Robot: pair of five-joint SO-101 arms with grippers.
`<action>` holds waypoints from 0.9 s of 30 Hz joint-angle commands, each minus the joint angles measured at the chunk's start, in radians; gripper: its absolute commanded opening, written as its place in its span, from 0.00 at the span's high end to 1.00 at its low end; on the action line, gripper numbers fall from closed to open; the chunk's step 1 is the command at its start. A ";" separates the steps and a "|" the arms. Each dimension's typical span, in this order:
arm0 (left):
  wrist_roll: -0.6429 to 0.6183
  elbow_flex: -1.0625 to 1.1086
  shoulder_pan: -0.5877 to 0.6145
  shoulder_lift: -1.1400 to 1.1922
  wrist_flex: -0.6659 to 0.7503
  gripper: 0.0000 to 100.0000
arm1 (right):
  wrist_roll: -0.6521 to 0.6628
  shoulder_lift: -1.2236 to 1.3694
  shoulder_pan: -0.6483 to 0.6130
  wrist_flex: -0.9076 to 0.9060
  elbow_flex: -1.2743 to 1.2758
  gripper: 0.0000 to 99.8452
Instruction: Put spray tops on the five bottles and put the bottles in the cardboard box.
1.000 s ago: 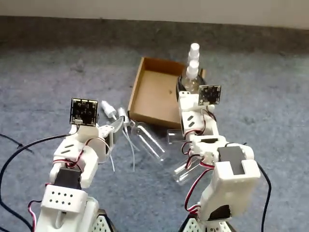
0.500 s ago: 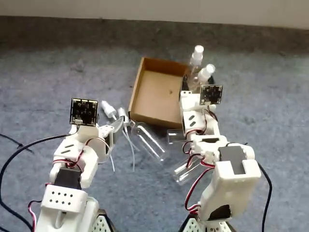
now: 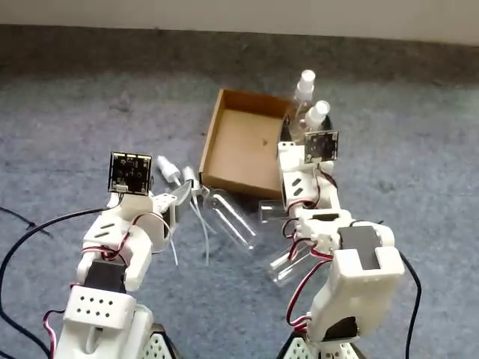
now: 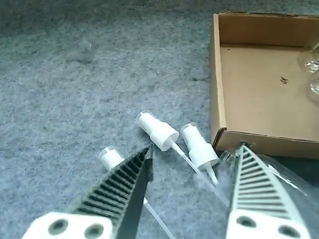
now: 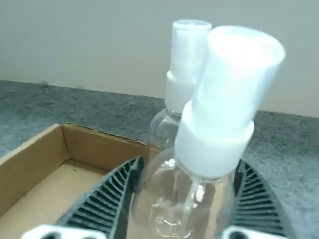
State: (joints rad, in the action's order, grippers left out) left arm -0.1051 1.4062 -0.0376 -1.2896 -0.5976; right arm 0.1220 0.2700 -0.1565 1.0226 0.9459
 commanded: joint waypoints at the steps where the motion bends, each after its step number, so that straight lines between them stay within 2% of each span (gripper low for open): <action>1: -0.002 -0.005 -0.016 -0.015 0.020 0.75 | 0.035 -0.015 -0.004 0.022 -0.039 0.76; 11: -0.002 -0.005 -0.016 -0.015 0.020 0.75 | 0.040 -0.015 -0.001 0.019 -0.041 0.76; 16: -0.002 -0.005 -0.016 -0.015 0.020 0.75 | 0.135 -0.015 -0.005 0.018 -0.041 0.76; 27: -0.002 -0.005 -0.016 -0.015 0.020 0.75 | 0.132 -0.015 -0.005 0.016 -0.067 0.76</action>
State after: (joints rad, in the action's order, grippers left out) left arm -0.1051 1.4062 -0.0376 -1.2896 -0.5976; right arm 0.2447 0.2700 -0.1580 1.0226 0.9229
